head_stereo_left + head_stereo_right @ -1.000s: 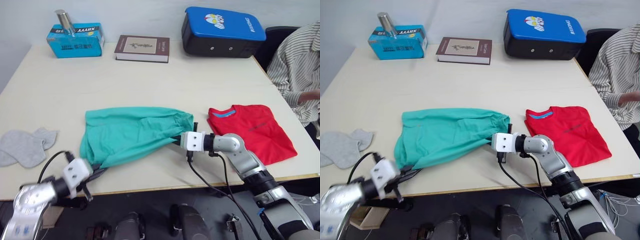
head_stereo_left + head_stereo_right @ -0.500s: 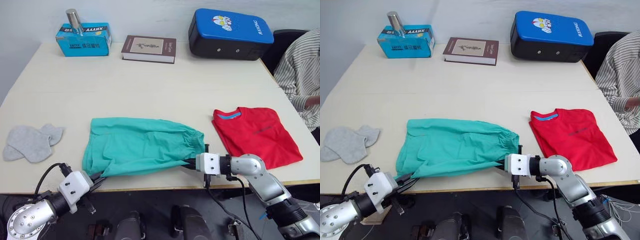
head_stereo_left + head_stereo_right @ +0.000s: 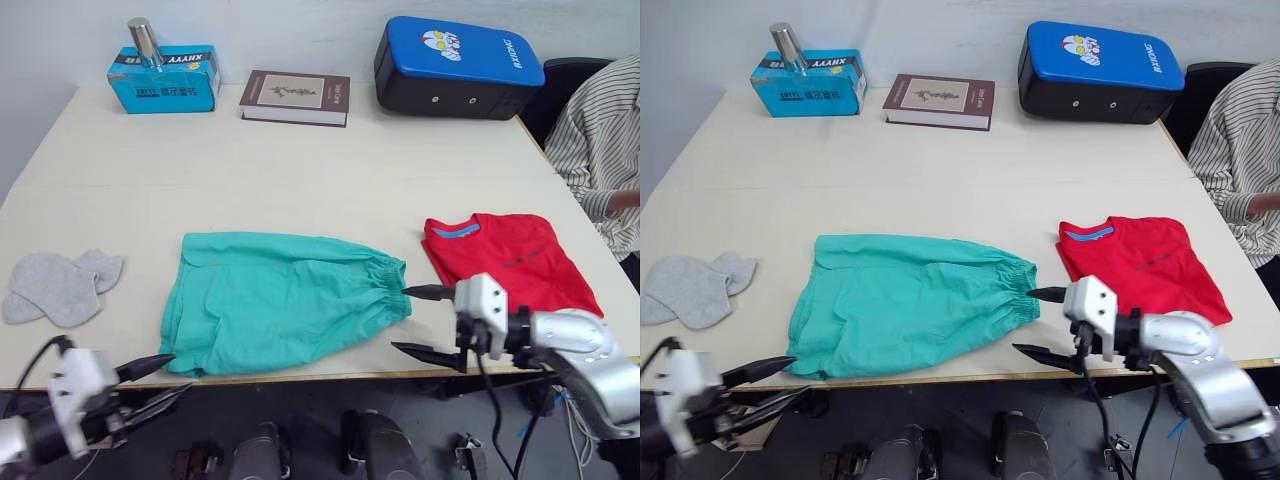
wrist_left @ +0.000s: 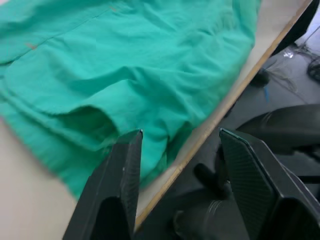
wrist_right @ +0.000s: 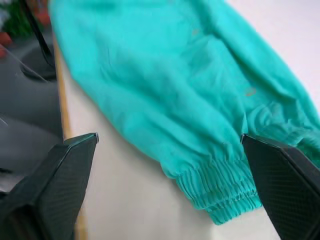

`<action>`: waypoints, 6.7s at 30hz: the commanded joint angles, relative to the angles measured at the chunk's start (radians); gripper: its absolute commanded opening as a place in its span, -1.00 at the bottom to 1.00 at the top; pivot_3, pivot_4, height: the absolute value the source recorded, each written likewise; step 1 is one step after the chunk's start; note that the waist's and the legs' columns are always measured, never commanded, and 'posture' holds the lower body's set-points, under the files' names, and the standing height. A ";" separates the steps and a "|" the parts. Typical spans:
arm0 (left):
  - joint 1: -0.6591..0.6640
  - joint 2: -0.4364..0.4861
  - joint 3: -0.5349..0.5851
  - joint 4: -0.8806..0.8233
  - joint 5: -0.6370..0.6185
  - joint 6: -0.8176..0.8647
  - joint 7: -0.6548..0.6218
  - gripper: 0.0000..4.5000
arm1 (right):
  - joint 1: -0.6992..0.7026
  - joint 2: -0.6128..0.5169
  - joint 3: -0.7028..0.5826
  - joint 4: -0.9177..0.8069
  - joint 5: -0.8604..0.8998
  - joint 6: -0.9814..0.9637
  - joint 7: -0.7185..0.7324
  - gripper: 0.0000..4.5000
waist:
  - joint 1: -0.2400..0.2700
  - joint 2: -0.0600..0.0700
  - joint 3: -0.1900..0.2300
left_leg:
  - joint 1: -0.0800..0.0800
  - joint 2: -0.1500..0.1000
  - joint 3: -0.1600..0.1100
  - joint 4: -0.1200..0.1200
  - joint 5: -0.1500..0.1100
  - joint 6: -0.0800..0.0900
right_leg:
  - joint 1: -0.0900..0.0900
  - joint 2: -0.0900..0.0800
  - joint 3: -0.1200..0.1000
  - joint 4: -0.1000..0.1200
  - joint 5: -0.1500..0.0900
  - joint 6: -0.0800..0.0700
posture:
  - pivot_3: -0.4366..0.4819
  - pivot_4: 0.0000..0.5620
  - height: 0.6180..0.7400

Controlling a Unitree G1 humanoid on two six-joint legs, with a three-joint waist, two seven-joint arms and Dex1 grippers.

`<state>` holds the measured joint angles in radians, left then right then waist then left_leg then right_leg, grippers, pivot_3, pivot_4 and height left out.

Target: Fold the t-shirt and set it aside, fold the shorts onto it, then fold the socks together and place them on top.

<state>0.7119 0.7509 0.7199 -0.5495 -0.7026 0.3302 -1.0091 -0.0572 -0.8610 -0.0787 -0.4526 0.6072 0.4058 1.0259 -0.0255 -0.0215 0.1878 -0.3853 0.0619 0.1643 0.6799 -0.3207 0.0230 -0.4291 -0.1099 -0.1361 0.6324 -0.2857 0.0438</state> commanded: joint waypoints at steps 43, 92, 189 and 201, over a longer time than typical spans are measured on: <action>-0.776 -0.281 -0.616 0.466 0.419 -0.274 0.354 -1.00 | -0.104 0.455 -0.099 0.084 0.056 0.160 -0.448 -0.82 | 0.001 0.010 -0.014 | 0.014 0.003 0.012 -0.016 0.006 -0.008 | 0.000 0.009 0.013 0.004 -0.001 -0.003 | -0.05 -0.47 1.00; -0.991 -0.312 -0.773 0.755 0.490 -0.410 0.138 -1.00 | -0.208 0.755 -0.034 0.334 0.641 0.549 -1.157 -0.99 | -0.021 -0.008 -0.029 | 0.019 0.008 0.009 -0.029 0.013 -0.017 | 0.000 0.017 0.015 0.001 -0.004 -0.009 | -0.05 -0.47 1.00; -1.105 -0.067 -0.594 0.445 0.147 0.122 0.122 -1.00 | -0.583 0.612 0.442 0.678 -0.501 -0.292 -0.116 -0.98 | -0.001 0.001 -0.015 | 0.008 0.002 0.012 -0.030 0.020 -0.022 | -0.013 0.013 0.014 0.002 0.001 -0.012 | -0.05 -0.47 1.00; -1.417 -0.374 -0.785 1.160 0.517 -0.270 0.293 -1.00 | -0.475 0.568 0.469 0.620 -0.511 -0.388 -0.004 -0.98 | -0.014 -0.001 -0.014 | 0.007 0.005 0.016 -0.026 0.022 -0.023 | -0.014 0.019 0.016 0.003 0.002 -0.011 | -0.05 -0.47 1.00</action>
<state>-0.6825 0.3769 -0.0843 0.5662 -0.2185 0.1218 -0.7520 -0.5400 -0.2744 0.3963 0.2366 0.0674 0.0055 0.9811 -0.0397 -0.0221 0.1737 -0.3780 0.0672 0.1806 0.6545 -0.2991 -0.0002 -0.4436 -0.0910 -0.1198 0.6355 -0.2841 0.0332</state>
